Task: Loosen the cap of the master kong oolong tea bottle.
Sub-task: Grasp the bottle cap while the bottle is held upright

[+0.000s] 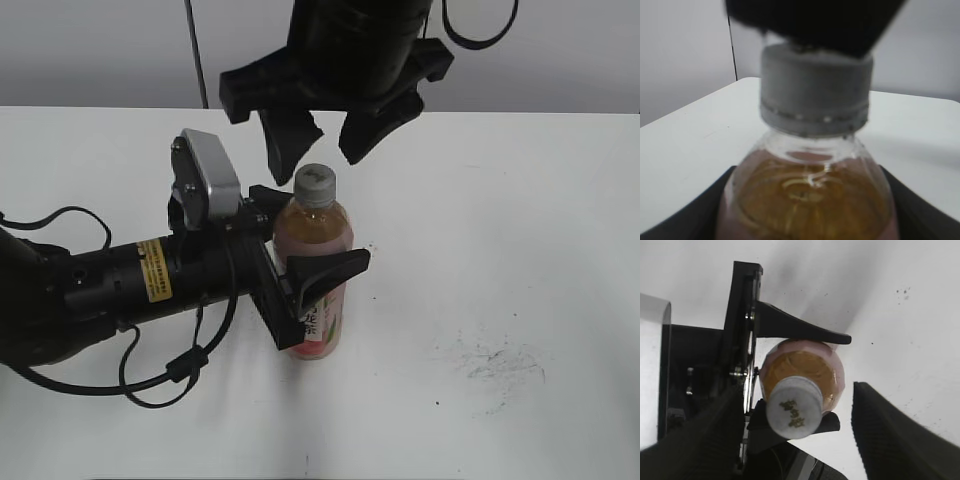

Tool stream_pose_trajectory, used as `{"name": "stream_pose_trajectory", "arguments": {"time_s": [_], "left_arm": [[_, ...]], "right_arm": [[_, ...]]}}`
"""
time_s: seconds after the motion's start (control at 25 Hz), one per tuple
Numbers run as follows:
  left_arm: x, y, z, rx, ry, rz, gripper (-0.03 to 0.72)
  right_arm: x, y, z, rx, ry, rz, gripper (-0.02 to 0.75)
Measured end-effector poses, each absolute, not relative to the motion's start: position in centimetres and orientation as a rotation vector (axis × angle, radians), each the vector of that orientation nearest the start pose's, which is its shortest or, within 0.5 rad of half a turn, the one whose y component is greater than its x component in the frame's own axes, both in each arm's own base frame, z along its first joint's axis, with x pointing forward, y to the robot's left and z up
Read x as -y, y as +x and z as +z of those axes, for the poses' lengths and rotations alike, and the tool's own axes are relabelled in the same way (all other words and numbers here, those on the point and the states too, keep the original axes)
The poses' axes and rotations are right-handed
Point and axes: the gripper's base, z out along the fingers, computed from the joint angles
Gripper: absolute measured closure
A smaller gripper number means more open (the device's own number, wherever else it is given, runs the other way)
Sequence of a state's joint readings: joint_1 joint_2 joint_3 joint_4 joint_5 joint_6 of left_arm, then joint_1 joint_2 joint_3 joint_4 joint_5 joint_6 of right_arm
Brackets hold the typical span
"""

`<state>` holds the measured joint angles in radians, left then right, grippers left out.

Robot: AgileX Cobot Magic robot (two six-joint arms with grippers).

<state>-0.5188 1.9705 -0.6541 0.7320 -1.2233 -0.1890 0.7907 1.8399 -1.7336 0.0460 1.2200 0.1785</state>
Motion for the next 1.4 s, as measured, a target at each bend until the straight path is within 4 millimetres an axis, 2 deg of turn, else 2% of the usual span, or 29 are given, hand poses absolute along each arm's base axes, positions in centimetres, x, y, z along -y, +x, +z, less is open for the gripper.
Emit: {"name": "stream_pose_trajectory", "arguments": {"time_s": [0.52,0.76,0.88,1.04,1.24,1.4], "left_arm": [[20.9,25.0,13.1,-1.412,1.007,-0.874,0.243],[20.9,25.0,13.1,-1.412,1.008,-0.874,0.243],[20.9,25.0,13.1,-1.412,1.008,-0.874,0.243],[20.9,25.0,13.1,-1.412,1.008,-0.874,0.243],[20.9,25.0,13.1,-1.412,1.007,-0.873,0.243],[20.9,25.0,13.1,-1.412,1.007,-0.873,0.243]], "right_arm": [[-28.3,27.3,30.0,-2.779,-0.863,0.256,0.256],[-28.2,27.3,29.8,-2.783,-0.868,0.253,0.26],[-28.2,27.3,29.8,-2.783,-0.87,0.253,0.314],[-28.3,27.3,29.8,-2.781,-0.877,0.259,0.46],[-28.3,27.2,29.8,-2.742,-0.981,0.253,0.459],[-28.3,27.3,29.8,-2.632,-1.212,0.225,0.459]]}}
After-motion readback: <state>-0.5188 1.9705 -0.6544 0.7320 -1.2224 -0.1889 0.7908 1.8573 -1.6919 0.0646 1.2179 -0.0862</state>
